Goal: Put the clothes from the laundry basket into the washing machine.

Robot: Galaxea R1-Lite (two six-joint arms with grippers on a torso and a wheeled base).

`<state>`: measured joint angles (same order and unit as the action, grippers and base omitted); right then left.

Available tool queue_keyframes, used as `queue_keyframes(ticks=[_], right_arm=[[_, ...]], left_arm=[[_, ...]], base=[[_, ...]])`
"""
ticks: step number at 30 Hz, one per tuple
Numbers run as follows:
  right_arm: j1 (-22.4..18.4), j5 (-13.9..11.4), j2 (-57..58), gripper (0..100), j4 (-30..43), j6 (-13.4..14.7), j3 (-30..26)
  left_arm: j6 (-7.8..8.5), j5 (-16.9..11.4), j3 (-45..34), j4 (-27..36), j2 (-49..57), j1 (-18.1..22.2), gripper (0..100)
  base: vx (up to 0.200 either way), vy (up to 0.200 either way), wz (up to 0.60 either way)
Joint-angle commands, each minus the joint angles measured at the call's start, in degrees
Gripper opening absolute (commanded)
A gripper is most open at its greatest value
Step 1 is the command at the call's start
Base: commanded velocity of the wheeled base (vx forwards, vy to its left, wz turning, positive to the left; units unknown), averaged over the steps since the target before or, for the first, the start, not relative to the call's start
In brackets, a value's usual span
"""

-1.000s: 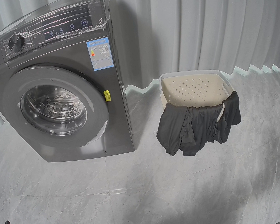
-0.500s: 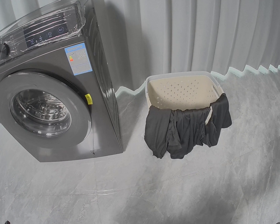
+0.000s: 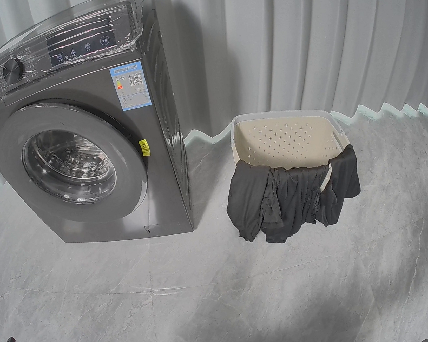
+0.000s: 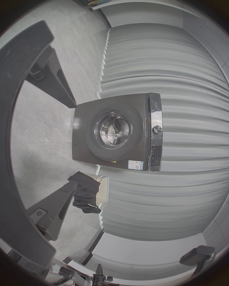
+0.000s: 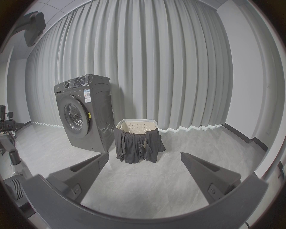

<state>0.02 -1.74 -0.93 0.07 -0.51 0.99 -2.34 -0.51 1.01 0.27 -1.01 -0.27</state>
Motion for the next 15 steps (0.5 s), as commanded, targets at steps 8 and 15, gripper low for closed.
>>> queue_keyframes(ticks=[8, 15], right_arm=[[0.06, -0.01, 0.93, 100, 0.01, -0.02, -0.99], [0.06, -0.01, 0.93, 100, 0.01, -0.02, -0.99]], left_arm=[[-0.03, -0.02, -0.84, 0.00, 0.84, 0.00, 100], [-0.03, -0.02, -0.84, 0.00, 0.84, 0.00, 100]], base=[[0.000, -0.200, 0.00], [0.000, -0.200, 0.00]])
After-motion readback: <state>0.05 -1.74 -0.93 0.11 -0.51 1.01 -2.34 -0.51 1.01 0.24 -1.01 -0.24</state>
